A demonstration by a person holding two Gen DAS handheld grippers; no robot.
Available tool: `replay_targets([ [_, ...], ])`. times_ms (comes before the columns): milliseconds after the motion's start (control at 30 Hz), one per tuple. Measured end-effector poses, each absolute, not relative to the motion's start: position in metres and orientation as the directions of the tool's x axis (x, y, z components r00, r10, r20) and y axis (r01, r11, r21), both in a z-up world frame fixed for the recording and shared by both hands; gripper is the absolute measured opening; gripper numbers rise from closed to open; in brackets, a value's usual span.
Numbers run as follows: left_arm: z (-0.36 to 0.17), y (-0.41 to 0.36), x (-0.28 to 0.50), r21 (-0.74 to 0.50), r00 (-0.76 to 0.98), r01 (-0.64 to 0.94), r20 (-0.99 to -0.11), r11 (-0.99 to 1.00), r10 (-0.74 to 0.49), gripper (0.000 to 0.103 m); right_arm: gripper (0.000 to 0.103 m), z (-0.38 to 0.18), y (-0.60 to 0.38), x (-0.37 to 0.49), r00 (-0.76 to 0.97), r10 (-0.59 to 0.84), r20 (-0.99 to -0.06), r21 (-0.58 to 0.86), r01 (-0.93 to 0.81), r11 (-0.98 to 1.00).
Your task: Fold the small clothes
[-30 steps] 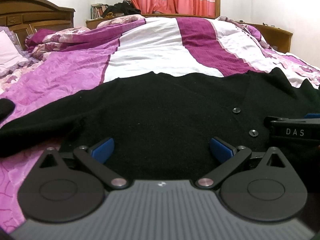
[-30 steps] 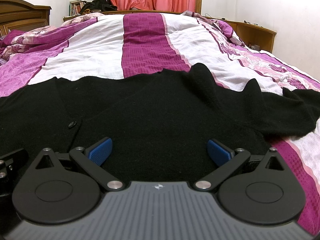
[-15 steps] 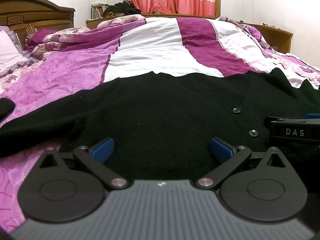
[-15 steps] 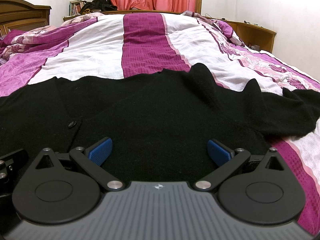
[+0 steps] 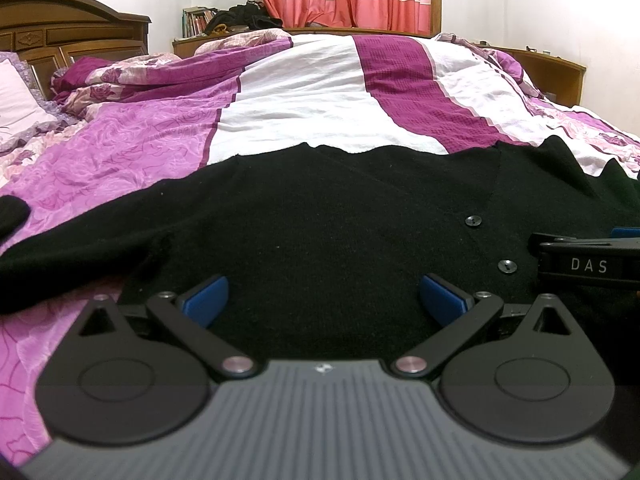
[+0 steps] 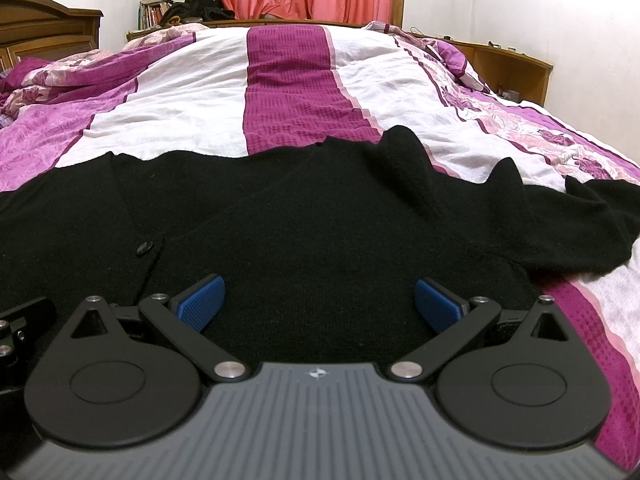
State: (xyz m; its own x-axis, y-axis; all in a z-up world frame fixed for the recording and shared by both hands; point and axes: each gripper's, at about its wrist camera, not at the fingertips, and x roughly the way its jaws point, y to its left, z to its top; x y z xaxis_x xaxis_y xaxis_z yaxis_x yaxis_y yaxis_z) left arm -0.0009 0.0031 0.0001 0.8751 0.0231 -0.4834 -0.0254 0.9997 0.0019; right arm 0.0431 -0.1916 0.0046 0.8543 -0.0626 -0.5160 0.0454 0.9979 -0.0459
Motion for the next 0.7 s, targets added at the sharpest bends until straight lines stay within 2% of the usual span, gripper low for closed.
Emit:
replay_targets([
  [400,0.001,0.004,-0.001,-0.004,0.875,-0.024,-0.483,1.000,0.020,0.103,0.103,0.004,-0.191,0.044,0.854,-0.063,-0.517,-0.047,0.045,0.998],
  [500,0.009,0.024,-0.001,-0.114,0.895,-0.027,-0.446,0.993,-0.027,0.103,0.103,0.005,-0.190,0.044,0.852,-0.056,-0.520,-0.038,0.042,0.998],
  [567,0.022,0.048,0.005,-0.109,0.913,-0.127,-0.402,0.986,0.073,0.103,0.103,0.004,-0.193,0.045,0.854,-0.048,-0.518,-0.026,0.040,0.999],
  [633,0.037,0.081,0.013,-0.061,0.902,-0.285,-0.354,0.957,0.246,0.103,0.103,0.005,-0.194,0.043,0.856,-0.043,-0.514,-0.019,0.039,0.999],
  [700,0.047,0.121,0.020,-0.032,0.845,-0.439,-0.354,0.898,0.400,0.103,0.103,0.005,-0.195,0.043,0.856,-0.045,-0.515,-0.022,0.039,0.999],
])
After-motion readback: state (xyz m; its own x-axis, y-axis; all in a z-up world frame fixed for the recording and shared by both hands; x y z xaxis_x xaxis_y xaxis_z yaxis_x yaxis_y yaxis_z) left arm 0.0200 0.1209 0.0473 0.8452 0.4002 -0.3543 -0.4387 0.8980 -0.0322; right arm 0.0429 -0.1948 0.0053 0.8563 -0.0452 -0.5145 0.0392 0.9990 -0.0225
